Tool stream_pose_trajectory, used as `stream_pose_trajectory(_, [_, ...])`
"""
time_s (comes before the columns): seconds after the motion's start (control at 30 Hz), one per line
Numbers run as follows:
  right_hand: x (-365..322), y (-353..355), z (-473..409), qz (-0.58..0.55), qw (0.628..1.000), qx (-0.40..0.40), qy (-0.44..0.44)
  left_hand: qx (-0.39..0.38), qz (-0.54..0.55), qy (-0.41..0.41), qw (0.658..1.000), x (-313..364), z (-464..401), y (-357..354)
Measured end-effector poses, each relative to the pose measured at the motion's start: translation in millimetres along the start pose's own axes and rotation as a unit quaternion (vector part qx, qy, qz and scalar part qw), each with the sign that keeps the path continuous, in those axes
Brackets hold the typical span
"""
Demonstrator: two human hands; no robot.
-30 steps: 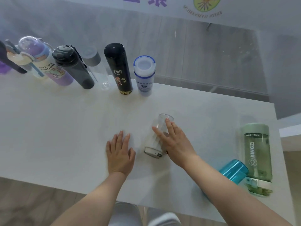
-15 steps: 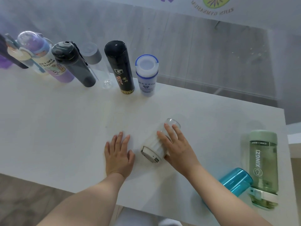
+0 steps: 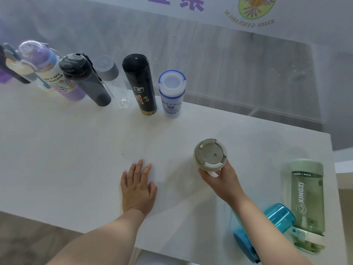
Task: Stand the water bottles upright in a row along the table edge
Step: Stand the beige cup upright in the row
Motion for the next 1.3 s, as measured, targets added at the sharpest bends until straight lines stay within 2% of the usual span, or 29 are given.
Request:
stream_pose_trajectory(0.17, [4,0,0,0.044,0.999,0.003,0.019,-0.002,-0.003,0.000,1.000,1,-1,2])
stream_pose_trajectory(0.37, [2,-29,13,-0.017,0.988,0.145,0.056,-0.005,0.001,0.000,1.000,0,-1,2])
stream_pose_trajectory(0.47, [-3,-38,4,-0.046,0.981,0.177,0.063,-0.005,0.005,-0.001,1.000,0,-1,2])
stream_pose_trajectory(1.0, [-43,-15,-114,-0.040,0.984,0.146,0.093,-0.011,0.004,-0.003,1.000,1,-1,3])
stream_pose_trajectory(1.3, [-46,-15,-133,-0.036,0.982,0.143,0.115,-0.016,-0.001,-0.005,1.000,0,-2,2])
Point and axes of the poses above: each hand's wrist, its own z-axis away from the middle knuckle, its own y-axis out of the back of the hand, x = y × z, the point moved 1 cm from there along -z, towards the middle knuckle, and after that the axes turned 3 degrees about -z, right-handed, at the moved point
